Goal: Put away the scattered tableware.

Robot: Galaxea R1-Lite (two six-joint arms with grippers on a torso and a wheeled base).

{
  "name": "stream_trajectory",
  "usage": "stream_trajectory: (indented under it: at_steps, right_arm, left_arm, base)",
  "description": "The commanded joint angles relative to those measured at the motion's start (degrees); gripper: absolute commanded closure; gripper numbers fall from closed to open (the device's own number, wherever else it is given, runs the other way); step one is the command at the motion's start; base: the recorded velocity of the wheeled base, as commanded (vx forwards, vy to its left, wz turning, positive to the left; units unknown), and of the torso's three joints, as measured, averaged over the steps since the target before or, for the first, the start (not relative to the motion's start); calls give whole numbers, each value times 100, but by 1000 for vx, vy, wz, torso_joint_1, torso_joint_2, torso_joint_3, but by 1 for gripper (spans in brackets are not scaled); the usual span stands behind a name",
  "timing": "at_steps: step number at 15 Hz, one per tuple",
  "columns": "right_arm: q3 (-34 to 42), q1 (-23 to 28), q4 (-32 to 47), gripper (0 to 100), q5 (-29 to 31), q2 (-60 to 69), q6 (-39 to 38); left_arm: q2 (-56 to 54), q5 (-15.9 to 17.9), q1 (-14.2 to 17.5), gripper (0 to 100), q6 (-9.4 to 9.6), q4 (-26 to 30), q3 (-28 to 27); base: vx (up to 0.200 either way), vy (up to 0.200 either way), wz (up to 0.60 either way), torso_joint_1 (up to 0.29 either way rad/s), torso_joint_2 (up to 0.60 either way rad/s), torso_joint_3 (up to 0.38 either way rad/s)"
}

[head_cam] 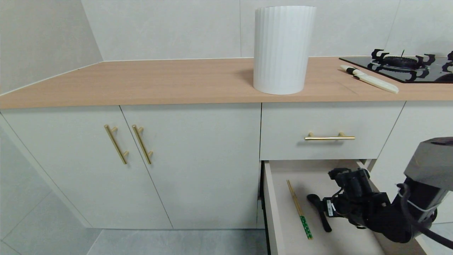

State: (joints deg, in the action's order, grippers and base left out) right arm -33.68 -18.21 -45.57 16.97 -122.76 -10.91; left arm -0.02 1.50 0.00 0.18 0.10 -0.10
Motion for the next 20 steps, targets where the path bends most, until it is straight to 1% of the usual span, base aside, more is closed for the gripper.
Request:
stream_trajectory:
  at_steps: [1, 2, 3, 4, 5, 7, 8, 12, 15, 18, 19, 20]
  right_arm:
    - [37, 63, 575, 0, -45, 1052, 10]
    - [-16, 63, 1182, 0, -115, 1518, 10]
    - [-77, 63, 1507, 0, -238, 1738, 10]
    - [-297, 63, 2632, 0, -739, 2353, 1]
    - [-508, 55, 3326, 0, -1029, 2661, -16]
    - [-771, 55, 4276, 0, -1381, 3030, -16]
    - [-815, 46, 4469, 0, -1398, 3118, -16]
    - [-798, 20, 4539, 0, -1389, 3197, 1]
    - [-824, 2, 4750, 0, -1389, 3214, 28]
    - [-807, -68, 4812, 0, -1363, 3276, 36]
    - [-824, -77, 4970, 0, -1363, 3346, 45]
    - [-824, -86, 5005, 0, -1363, 3390, 45]
  left_arm:
    - [2, -1, 0, 0, -1, -1, 1]
    - [2, -1, 0, 0, -1, -1, 1]
    - [2, -1, 0, 0, -1, -1, 1]
    - [2, -1, 0, 0, -1, -1, 1]
    - [2, -1, 0, 0, -1, -1, 1]
    - [2, -1, 0, 0, -1, -1, 1]
    - [2, -1, 0, 0, -1, -1, 1]
    - [2, -1, 0, 0, -1, -1, 1]
    - [2, -1, 0, 0, 8, -1, 1]
    - [2, -1, 0, 0, 8, -1, 1]
    - [2, -1, 0, 0, -1, -1, 1]
    - [2, -9, 0, 0, -9, -1, 1]
  base:
    - [0, 0, 0, 0, 0, 0]
    - [0, 0, 0, 0, 0, 0]
    - [0, 0, 0, 0, 0, 0]
    - [0, 0, 0, 0, 0, 0]
    - [0, 0, 0, 0, 0, 0]
    - [0, 0, 0, 0, 0, 0]
    - [0, 0, 0, 0, 0, 0]
    - [0, 0, 0, 0, 0, 0]
    - [0, 0, 0, 0, 0, 0]
    - [-200, 0, 0, 2, 2, 1]
    - [-200, 0, 0, -7, 2, -2]
    - [0, 0, 0, 0, 0, 0]
